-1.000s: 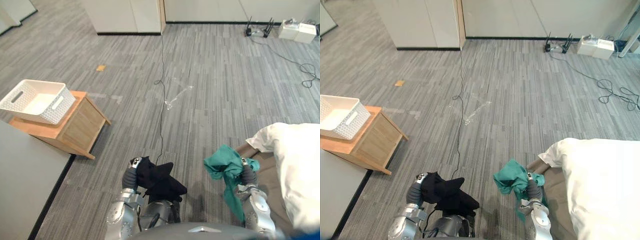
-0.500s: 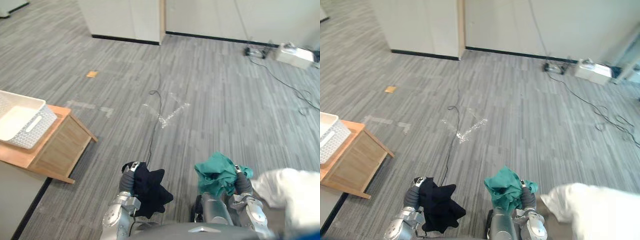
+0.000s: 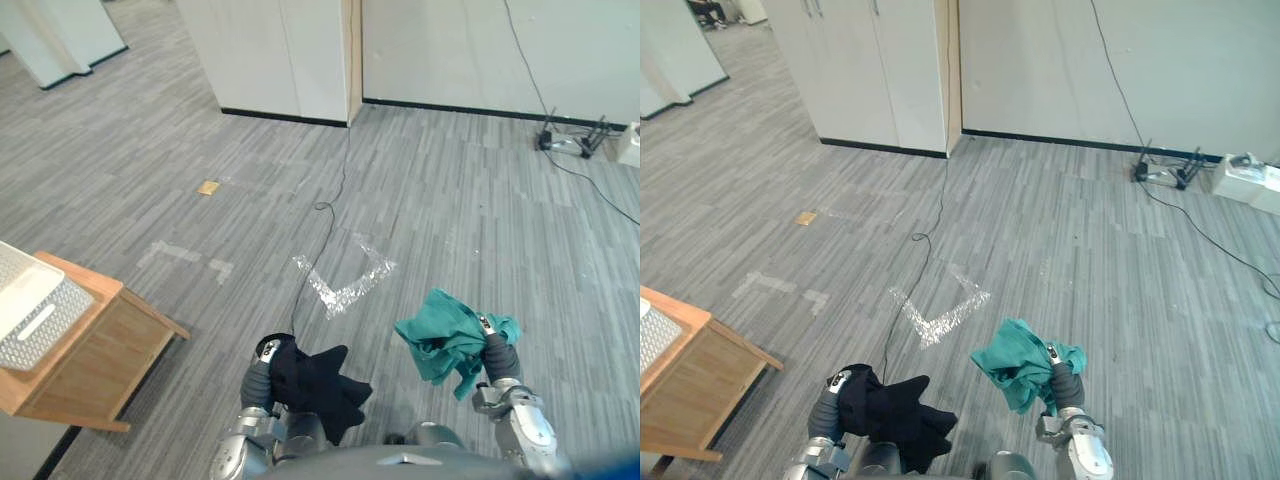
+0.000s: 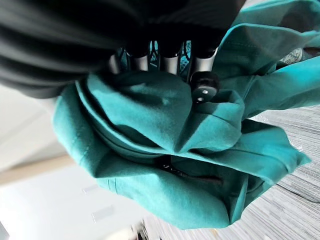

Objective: Tidy the bed and pick cloth on bed and put in laundry

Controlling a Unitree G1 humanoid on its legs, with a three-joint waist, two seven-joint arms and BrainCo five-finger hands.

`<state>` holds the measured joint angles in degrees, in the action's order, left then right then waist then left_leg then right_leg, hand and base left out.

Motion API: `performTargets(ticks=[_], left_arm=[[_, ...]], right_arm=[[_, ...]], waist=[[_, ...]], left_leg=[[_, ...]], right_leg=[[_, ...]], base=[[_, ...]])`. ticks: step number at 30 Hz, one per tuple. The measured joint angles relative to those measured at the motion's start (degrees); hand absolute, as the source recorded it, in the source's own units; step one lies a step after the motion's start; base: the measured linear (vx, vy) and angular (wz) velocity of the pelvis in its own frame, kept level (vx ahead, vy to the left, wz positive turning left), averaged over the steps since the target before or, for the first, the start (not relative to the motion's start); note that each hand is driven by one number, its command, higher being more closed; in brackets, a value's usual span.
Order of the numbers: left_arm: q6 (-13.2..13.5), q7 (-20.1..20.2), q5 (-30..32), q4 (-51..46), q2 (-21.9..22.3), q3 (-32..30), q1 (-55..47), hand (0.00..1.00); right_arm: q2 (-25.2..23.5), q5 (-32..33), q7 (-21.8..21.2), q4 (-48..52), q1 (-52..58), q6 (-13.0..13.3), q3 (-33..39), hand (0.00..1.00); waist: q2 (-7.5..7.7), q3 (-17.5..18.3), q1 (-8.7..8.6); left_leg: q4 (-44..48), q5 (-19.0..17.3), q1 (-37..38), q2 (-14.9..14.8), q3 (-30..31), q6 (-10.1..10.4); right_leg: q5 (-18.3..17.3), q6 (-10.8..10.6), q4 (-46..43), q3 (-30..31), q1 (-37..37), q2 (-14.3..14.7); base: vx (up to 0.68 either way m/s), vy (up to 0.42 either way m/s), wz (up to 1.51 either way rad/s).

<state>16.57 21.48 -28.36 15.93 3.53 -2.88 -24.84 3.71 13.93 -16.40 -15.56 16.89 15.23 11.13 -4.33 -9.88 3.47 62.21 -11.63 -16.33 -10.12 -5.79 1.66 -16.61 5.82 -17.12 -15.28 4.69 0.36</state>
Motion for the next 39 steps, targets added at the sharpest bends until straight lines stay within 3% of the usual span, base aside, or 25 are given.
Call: performTargets(ticks=[3, 4, 5, 6, 7, 8, 9, 10, 11, 12, 14, 15, 17, 20, 22, 24, 25, 26, 27, 30, 33, 34, 36, 37, 39], left_arm=[[0.0, -0.2, -0.5, -0.2, 0.4, 0.1, -0.1, 1.00], [0.0, -0.6, -0.5, -0.3, 0.4, 0.6, -0.1, 1.00], [0.1, -1.3, -0.5, -0.5, 0.3, 0.8, 0.0, 1.00], [0.1, -2.3, -0.9, 0.2, 0.4, 0.4, 0.0, 1.00], [0.1, -2.6, -1.1, 0.5, 0.3, 0.3, 0.0, 1.00], [0.1, -4.4, -1.7, 1.4, -0.1, 0.9, 0.7, 1.00], [0.1, -4.4, -1.7, 1.5, -0.2, 1.1, 0.8, 1.00], [0.2, -4.5, -1.8, 2.0, -0.2, 0.2, 1.7, 1.00], [0.6, -5.0, -1.9, 2.5, -1.1, -0.1, 1.9, 1.00], [0.7, -5.8, -1.9, 2.4, -1.7, 0.1, 0.3, 1.00], [1.1, -6.5, -1.8, 4.1, -3.9, -0.1, 1.5, 1.00], [1.1, -6.7, -1.5, 5.4, -3.8, 0.2, 2.1, 1.00], [1.3, -8.1, -1.4, 5.6, -2.8, 0.7, 2.5, 1.00], [1.4, -9.3, -1.4, 5.6, -3.4, 1.1, 4.9, 1.00], [1.6, -9.2, -1.4, 5.6, -3.9, 1.9, 5.9, 1.00], [2.2, -9.0, -1.4, 5.6, -4.1, 2.8, 6.9, 1.00], [3.2, -8.9, -1.4, 5.7, -4.2, 2.8, 6.4, 1.00], [3.3, -9.0, -1.4, 6.4, -3.3, 2.8, 5.5, 1.00], [3.4, -9.0, -1.4, 6.1, -3.0, 2.8, 5.0, 1.00], [4.0, -8.7, -1.3, 4.9, -1.9, 3.4, 4.7, 1.00], [4.0, -8.0, -1.4, 3.3, -1.8, 2.2, 4.0, 1.00], [4.0, -8.0, -1.4, 2.0, -1.7, 2.2, 3.1, 1.00], [4.0, -7.3, -1.9, -0.4, -1.1, 1.7, 0.6, 1.00], [4.0, -6.5, -2.2, -0.4, -0.8, 1.2, 0.1, 1.00], [4.0, -5.2, -2.7, -0.4, 0.0, 0.5, -0.9, 1.00]], right_arm=[[-0.5, -0.2, -0.6, 0.6, 0.6, 1.6, -0.4, 1.00], [-0.9, -0.9, -0.6, 1.6, 1.9, 2.3, -1.1, 1.00], [-1.0, -2.0, -0.6, 2.6, 3.6, 2.4, -1.2, 1.00], [-2.0, -3.3, -0.5, 1.8, 4.4, 2.3, -1.9, 1.00], [-2.3, -3.5, -0.4, 1.5, 4.6, 2.3, -2.1, 1.00], [-3.0, -4.3, -0.4, 0.6, 5.5, 2.5, -2.2, 1.00], [-3.2, -4.9, -0.4, 0.1, 5.4, 2.5, -2.3, 1.00], [-4.3, -6.4, -0.3, -0.8, 3.3, 2.4, -2.1, 1.00], [-5.4, -6.4, -0.2, -1.2, 3.5, 2.5, -2.1, 1.00], [-4.9, -6.4, -0.3, -0.6, 4.8, 3.3, -2.5, 1.00], [-4.7, -6.6, -0.1, -1.9, 3.4, 3.5, -3.9, 1.00], [-3.5, -7.4, 0.4, -2.3, 3.0, 3.6, -4.2, 1.00], [-2.1, -8.1, 0.9, -2.9, 3.0, 4.0, -5.6, 1.00], [-2.3, -7.9, 3.8, -4.6, 4.6, 4.5, -8.0, 1.00], [-2.3, -7.7, 5.6, -4.6, 5.0, 5.1, -8.4, 1.00], [-2.5, -7.5, 6.7, -3.9, 5.4, 6.6, -8.5, 1.00], [-2.9, -7.4, 7.1, -3.0, 5.6, 7.6, -8.6, 1.00], [-2.5, -7.3, 7.2, -2.7, 5.5, 7.9, -8.9, 1.00], [-2.5, -7.3, 7.2, -2.2, 5.1, 7.9, -8.8, 1.00], [-2.7, -7.3, 7.2, 4.6, 5.8, 8.0, -8.7, 1.00], [-2.8, -6.7, 7.2, 5.2, 5.1, 7.6, -9.7, 1.00], [-2.8, -5.9, 7.1, 5.7, 5.4, 7.3, -10.0, 1.00], [-2.5, -5.6, 6.1, 7.5, 6.8, 6.4, -10.3, 1.00], [-2.7, -5.6, 5.5, 7.4, 7.3, 6.4, -10.5, 1.00], [-2.2, -5.6, 5.3, 6.6, 8.0, 6.4, -10.4, 1.00]], waist=[[1.47, 0.8, -0.03], [2.11, 1.3, -0.70], [2.11, 1.5, -0.65], [3.81, 2.5, 0.14], [4.25, 3.0, 0.24], [5.92, 4.6, -0.71], [6.06, 4.5, -0.66], [4.99, 3.4, 0.96], [5.24, 3.1, 1.47], [5.92, 5.2, 1.97], [9.46, 5.9, 0.10], [8.30, 5.5, -0.09], [6.16, 4.9, -0.76], [4.34, 3.7, -2.17], [3.10, 2.7, -2.90], [2.74, 2.3, -2.74], [3.62, 2.1, -2.67], [2.28, 2.1, -2.00], [1.89, 2.2, -1.54], [2.20, 1.8, -2.04], [3.16, 1.9, -2.35], [2.54, 2.1, -2.30], [1.71, 1.5, -1.80], [1.38, 1.6, -1.34], [1.14, 1.5, -0.82]], left_leg=[[-26.5, -1.7, -0.5, 5.0, -10.3, 0.6], [-38.9, 2.4, -0.1, 7.7, -15.4, -0.2], [-48.5, 8.3, 0.3, 10.2, -20.2, -3.7], [-49.4, 10.8, 1.4, 12.3, -22.2, -12.9], [-49.3, 10.9, 1.5, 12.6, -22.3, -13.0], [-47.3, 8.7, 1.5, 13.2, -22.1, -16.3], [-45.6, 7.8, 1.5, 12.5, -21.7, -16.6], [-33.0, 3.1, -0.2, 6.4, -22.8, -19.3], [-29.3, 1.3, -0.5, 5.8, -23.0, -13.7], [-41.7, 2.7, 4.8, 9.9, -20.0, -13.5], [-46.2, 0.1, 9.2, 14.7, -15.8, -12.9], [-47.5, -0.7, 11.8, 15.5, -13.4, -13.4], [-49.5, -0.7, 15.9, 15.4, -8.2, -12.1], [-51.1, -0.8, 20.5, 14.8, 2.7, -11.4], [-50.9, -1.8, 22.5, 12.9, 8.5, -9.8], [-50.4, -3.7, 24.1, 10.9, 12.3, -6.9], [-48.7, -5.9, 24.2, 10.2, 12.8, -4.4], [-46.4, -8.4, 24.5, 7.2, 12.6, -2.3], [-45.9, -8.3, 24.4, 5.8, 12.0, -1.9], [-43.0, -6.7, 25.2, 3.9, 11.7, -1.0], [-32.9, -6.6, 22.5, 2.2, 14.6, -0.9], [-24.0, -4.8, 18.4, 1.3, 15.3, -0.3], [-5.5, 8.2, 8.5, -1.8, 13.7, 1.6], [-2.0, 9.4, 6.6, -2.6, 12.4, 1.8], [5.9, 4.9, 0.1, -2.6, 8.2, 1.2]], right_leg=[[-0.8, -1.8, 6.4, -1.9, 7.0, -1.1], [-1.1, -3.7, 8.6, -3.7, 9.3, -1.4], [-1.9, -5.2, 10.0, -4.7, 12.3, -0.7], [-2.7, -6.8, 10.2, -4.7, 14.0, -1.7], [-2.9, -7.1, 10.0, -4.9, 14.1, -2.0], [-0.5, -11.3, 6.8, -6.0, 13.7, -3.4], [1.0, -11.3, 5.6, -5.8, 13.6, -3.2], [8.8, -10.1, 1.3, -5.4, 14.1, -0.7], [12.3, -11.2, -3.5, -5.8, 13.7, -0.3], [17.3, -13.8, -18.2, -5.9, 9.3, -3.3], [17.0, -13.1, -38.1, -6.0, 0.6, -10.9], [13.9, -11.3, -44.8, -5.8, -4.7, -14.2], [9.6, -10.3, -45.4, -5.5, -9.7, -16.3], [3.7, -10.2, -35.0, -2.1, -16.4, -14.3], [3.0, -10.4, -23.3, 0.2, -17.7, -11.8], [5.9, -12.3, -8.5, 3.7, -18.4, -10.3], [12.5, -12.4, -0.5, 5.7, -18.1, -10.5], [15.3, -8.9, -0.5, 4.0, -16.4, -8.1], [14.7, -8.2, -1.3, 3.3, -16.1, -7.6], [6.7, -6.3, -11.6, 5.3, -16.2, -7.0], [0.2, -5.3, -10.8, 3.1, -12.6, -5.2], [-0.2, -4.7, -9.5, 1.6, -10.6, -3.9], [-1.2, -3.1, -6.5, -0.2, -5.6, -1.4], [-1.5, -2.6, -5.7, -0.4, -4.4, -1.2], [-1.9, -2.2, -2.5, -1.2, -0.7, -1.4]], base=[[0.67, -0.032, 0.31], [0.62, -0.018, 0.69], [0.77, 0.012, 0.64], [0.67, 0.036, 0.36], [0.83, 0.047, 0.60], [0.55, 0.024, 0.61], [0.81, 0.033, 0.56], [0.51, 0.046, 0.09], [0.60, 0.145, 0.27], [0.41, 0.175, 0.61], [0.43, 0.063, 1.15], [0.36, -0.050, 1.04], [0.43, -0.036, 1.11], [0.58, -0.204, 1.79], [0.43, -0.321, 1.86], [0.42, -0.372, 1.60], [0.41, -0.422, 1.13], [0.41, -0.406, 0.84], [0.37, -0.393, 0.44], [0.31, -0.360, 0.76], [0.19, -0.281, 0.55], [0.14, -0.262, 0.43], [0.22, -0.237, 0.36], [0.22, -0.123, 0.20], [0.24, -0.069, 0.21]])
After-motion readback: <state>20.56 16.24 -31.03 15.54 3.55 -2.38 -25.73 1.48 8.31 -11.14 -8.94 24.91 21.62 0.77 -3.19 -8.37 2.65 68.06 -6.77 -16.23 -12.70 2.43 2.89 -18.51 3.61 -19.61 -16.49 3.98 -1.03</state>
